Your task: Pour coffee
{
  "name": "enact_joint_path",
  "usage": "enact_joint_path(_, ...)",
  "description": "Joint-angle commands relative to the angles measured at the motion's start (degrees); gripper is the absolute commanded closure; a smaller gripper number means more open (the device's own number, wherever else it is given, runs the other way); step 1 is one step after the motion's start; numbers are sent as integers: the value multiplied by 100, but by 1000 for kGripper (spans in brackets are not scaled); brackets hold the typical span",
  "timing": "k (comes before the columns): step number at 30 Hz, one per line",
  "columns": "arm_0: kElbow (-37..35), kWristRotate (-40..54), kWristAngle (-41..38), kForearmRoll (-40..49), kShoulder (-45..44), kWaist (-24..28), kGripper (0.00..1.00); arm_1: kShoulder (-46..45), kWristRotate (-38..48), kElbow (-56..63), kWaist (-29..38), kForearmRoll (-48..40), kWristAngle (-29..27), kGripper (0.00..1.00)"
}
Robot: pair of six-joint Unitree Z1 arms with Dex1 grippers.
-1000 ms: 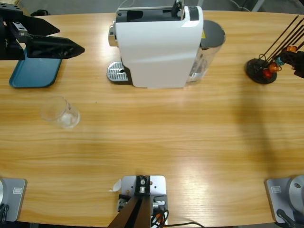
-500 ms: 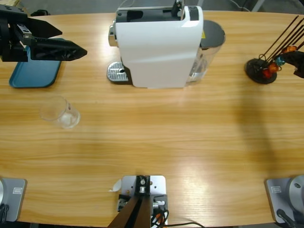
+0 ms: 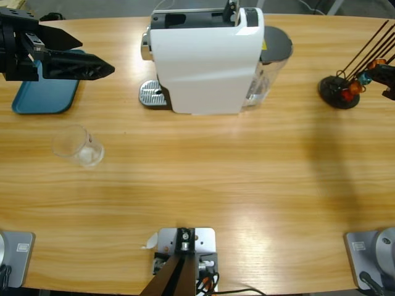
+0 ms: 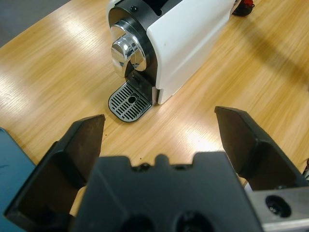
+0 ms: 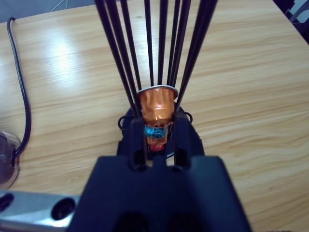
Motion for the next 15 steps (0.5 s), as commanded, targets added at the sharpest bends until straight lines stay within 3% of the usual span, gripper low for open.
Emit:
enact_joint_path(1, 44, -85, 28, 80, 210, -50, 13, 151, -68, 182, -90, -97, -103, 1000)
enact_joint_path(15, 97, -148, 36, 80, 280, -182, 11, -225, -77, -212, -89, 441, -235, 1000)
